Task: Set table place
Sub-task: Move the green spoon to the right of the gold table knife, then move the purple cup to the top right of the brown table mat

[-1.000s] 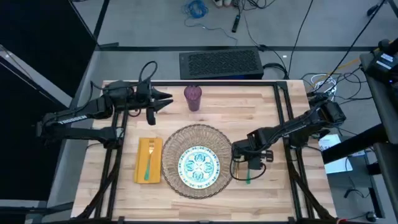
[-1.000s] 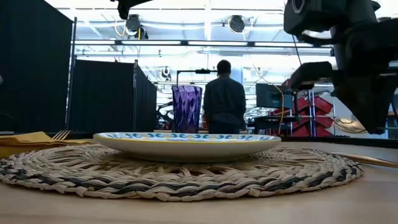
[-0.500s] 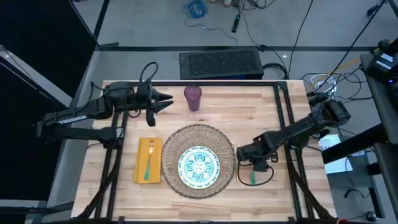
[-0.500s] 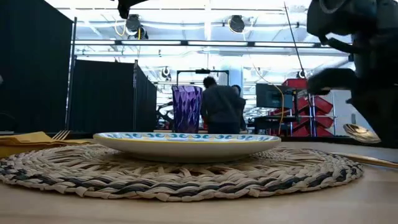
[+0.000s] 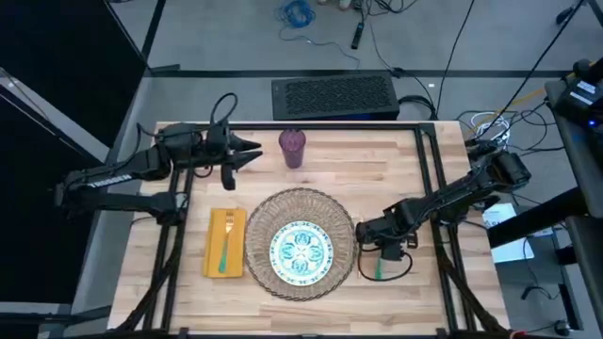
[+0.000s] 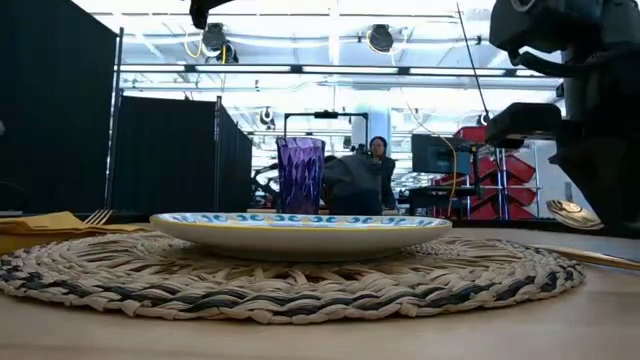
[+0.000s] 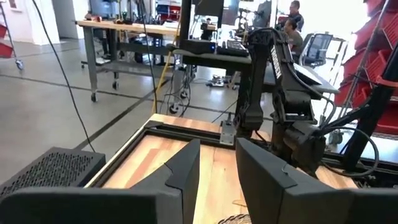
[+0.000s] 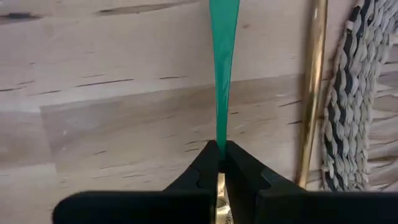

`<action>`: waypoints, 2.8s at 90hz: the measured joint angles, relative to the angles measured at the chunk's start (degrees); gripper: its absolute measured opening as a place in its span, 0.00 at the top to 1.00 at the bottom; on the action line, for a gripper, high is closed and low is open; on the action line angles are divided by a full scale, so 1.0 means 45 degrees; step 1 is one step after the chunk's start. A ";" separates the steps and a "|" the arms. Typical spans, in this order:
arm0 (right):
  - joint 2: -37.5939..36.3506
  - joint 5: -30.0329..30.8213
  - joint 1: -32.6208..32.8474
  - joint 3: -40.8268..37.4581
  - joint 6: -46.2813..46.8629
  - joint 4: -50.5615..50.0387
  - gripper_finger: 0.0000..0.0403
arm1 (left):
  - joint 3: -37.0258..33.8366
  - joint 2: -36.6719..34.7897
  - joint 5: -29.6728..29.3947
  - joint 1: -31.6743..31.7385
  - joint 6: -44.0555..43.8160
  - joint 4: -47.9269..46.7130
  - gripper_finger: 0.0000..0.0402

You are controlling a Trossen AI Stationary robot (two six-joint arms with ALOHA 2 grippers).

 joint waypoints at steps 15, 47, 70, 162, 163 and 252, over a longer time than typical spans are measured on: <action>0.0005 -0.0300 -0.0094 -0.0514 -0.0145 0.0409 1.00 | 0.0000 0.0000 0.0000 -0.0001 -0.0022 0.0000 0.78; 0.0005 -0.0367 -0.0205 -0.0641 -0.0232 0.0481 1.00 | 0.0000 0.0000 0.0000 -0.0310 -0.0015 0.0005 0.78; 0.0005 -0.0620 -0.0617 -0.0842 -0.0469 0.0519 1.00 | 0.0000 0.0000 -0.0006 -0.0557 -0.0010 0.0005 0.78; 0.0010 -0.0607 -0.0665 -0.0928 0.0058 0.0442 0.84 | 0.0000 0.0000 -0.0019 -0.0583 0.0010 0.0010 0.78; 0.0010 -0.0592 -0.0665 -0.0928 0.0058 0.0442 0.84 | 0.0000 0.0000 -0.0019 -0.0583 0.0007 0.0010 0.78; -0.0054 0.0614 -0.0921 0.1577 0.9830 -0.3073 0.99 | -0.0005 0.0000 0.0001 -0.0582 -0.0023 0.0000 0.78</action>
